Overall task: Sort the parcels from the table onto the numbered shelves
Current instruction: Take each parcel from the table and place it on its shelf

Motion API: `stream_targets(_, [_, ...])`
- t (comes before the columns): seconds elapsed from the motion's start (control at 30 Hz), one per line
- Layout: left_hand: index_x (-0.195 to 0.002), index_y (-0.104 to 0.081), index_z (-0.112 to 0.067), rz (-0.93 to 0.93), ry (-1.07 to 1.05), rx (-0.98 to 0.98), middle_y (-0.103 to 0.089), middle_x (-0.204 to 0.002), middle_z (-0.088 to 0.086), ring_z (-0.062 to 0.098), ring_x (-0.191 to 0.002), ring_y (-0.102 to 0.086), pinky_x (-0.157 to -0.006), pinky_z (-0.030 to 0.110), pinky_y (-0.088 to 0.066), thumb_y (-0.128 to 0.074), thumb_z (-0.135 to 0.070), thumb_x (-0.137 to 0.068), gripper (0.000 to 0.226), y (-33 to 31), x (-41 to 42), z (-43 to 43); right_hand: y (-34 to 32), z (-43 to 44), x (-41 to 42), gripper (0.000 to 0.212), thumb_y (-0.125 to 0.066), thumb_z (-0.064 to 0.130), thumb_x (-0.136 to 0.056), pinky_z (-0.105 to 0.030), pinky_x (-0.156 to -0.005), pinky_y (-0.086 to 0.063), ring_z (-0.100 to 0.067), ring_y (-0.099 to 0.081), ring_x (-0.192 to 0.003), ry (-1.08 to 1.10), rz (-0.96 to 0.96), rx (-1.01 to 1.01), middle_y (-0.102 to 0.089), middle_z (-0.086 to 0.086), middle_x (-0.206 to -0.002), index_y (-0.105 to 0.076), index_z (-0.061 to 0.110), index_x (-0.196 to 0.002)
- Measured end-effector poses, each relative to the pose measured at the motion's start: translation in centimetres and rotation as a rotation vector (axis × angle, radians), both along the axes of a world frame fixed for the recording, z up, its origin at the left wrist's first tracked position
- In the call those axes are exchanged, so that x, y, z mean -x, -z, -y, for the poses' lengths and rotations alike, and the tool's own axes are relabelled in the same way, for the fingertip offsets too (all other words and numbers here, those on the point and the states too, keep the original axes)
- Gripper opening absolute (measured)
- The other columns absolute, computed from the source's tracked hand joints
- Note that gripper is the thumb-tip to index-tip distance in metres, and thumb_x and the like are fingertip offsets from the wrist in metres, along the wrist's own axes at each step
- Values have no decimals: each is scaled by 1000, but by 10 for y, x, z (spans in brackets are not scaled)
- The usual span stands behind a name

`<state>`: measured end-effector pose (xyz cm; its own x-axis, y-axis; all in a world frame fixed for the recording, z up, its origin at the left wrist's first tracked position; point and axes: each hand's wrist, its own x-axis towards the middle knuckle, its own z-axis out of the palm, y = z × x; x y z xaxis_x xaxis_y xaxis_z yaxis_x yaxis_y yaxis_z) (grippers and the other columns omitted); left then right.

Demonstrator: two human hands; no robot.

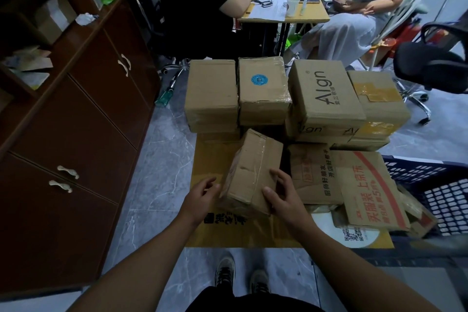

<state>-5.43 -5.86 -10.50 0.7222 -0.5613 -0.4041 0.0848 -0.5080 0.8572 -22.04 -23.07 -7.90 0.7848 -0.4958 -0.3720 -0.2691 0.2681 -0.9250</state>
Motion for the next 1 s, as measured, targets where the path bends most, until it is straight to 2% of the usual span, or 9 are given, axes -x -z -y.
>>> stream_targets(0.13, [-140,-47,-26,-32,66,-9,-48,-124,-6,12,-111,-47,-73,19,-39,-50,-37,-100,42,-6,4,14,1,1,1,48,-59,24,-98,-46,-89,-59,-28,-52,-122,16,-1,-69,-36,-2,-147,-42,54,-132])
stream_targets(0.2, [-142,-45,-26,-87,72,12,-48,-127,-4,13,-112,-48,-78,25,-41,-52,-37,-99,45,-8,3,17,-1,5,4,48,-55,19,-100,-44,-89,-59,-28,-52,-122,18,5,-120,-38,-1,-145,-41,49,-136])
stream_targets(0.33, [-143,-41,-30,-191,71,47,-48,-139,3,21,-122,-51,-102,44,-45,-60,-46,-92,57,-7,0,17,-1,10,5,50,-51,15,-102,-42,-85,-59,-31,-52,-122,-5,-8,-173,-38,-4,-145,-40,44,-141])
stream_targets(0.43, [-144,-39,-28,-260,60,66,-51,-137,7,21,-116,-57,-103,48,-47,-62,-44,-91,59,-8,0,16,2,10,5,51,-50,16,-103,-43,-85,-58,-33,-51,-124,-40,-15,-176,-37,-6,-147,-41,48,-142])
stream_targets(0.5, [-142,-41,-27,-193,51,60,-54,-132,6,20,-110,-60,-96,44,-52,-63,-40,-92,56,-8,-2,12,1,10,3,50,-48,16,-104,-43,-86,-58,-31,-52,-123,-59,-32,-160,-38,-3,-145,-42,51,-140])
stream_targets(0.63, [-139,-48,-27,138,19,-50,-50,-125,2,19,-110,-55,-87,34,-52,-68,-50,-81,66,-9,-10,-2,4,11,0,43,-53,30,-102,-50,-98,-54,-22,-51,-125,-97,-120,5,-40,-2,-149,-43,49,-140])
stream_targets(0.8, [-136,-50,-23,313,57,-85,-48,-118,-1,15,-105,-52,-76,16,-42,-71,-37,-86,56,-12,-4,-8,-3,8,-9,79,-58,63,-83,-46,-98,-55,-21,-55,-123,-146,-190,138,-46,-1,-145,-32,34,-152])
stream_targets(0.87, [-135,-50,-22,342,62,-67,-48,-117,-1,14,-104,-53,-73,11,-40,-71,-34,-86,55,-12,3,-9,-4,6,-11,82,-61,61,-83,-45,-94,-57,-22,-59,-120,-127,-172,148,-49,-2,-143,-30,32,-152])
stream_targets(1.0, [-135,-50,-22,384,60,-44,-49,-116,-2,13,-102,-54,-71,8,-39,-71,-29,-87,54,-13,13,-7,-1,6,-13,69,-67,39,-93,-43,-91,-59,-17,-65,-110,-128,-214,137,-57,1,-134,-29,36,-150])
